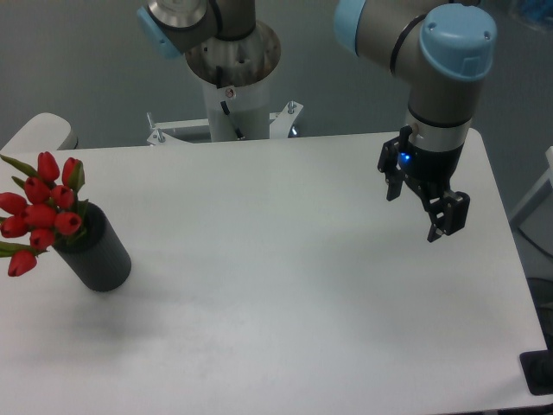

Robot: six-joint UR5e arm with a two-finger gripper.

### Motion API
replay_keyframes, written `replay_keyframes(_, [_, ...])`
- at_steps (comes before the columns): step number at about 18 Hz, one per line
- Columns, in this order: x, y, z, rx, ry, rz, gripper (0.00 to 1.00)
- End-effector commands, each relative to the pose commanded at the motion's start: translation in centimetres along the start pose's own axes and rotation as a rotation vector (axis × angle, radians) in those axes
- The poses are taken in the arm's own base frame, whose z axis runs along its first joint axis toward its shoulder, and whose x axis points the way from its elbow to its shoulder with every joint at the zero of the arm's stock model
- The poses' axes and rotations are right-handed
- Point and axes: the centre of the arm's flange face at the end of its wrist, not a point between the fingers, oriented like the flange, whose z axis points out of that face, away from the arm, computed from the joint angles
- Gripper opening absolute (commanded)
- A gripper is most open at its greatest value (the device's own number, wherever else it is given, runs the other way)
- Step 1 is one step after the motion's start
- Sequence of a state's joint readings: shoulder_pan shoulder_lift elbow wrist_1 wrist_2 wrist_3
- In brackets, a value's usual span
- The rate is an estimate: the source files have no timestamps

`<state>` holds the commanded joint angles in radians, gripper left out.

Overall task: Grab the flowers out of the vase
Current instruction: 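Move the open gripper across the table toward the red tulips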

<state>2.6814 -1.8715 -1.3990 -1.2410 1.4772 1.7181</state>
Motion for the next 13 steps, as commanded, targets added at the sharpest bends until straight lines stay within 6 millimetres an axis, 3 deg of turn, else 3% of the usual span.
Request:
replay_keyframes(8, [0.6, -1.9, 0.5, 0.027, 0.011, 0.007, 1.0])
replay_keyframes(13, [2.7, -3.2, 2.8, 0.092, 0.062, -0.048, 1.0])
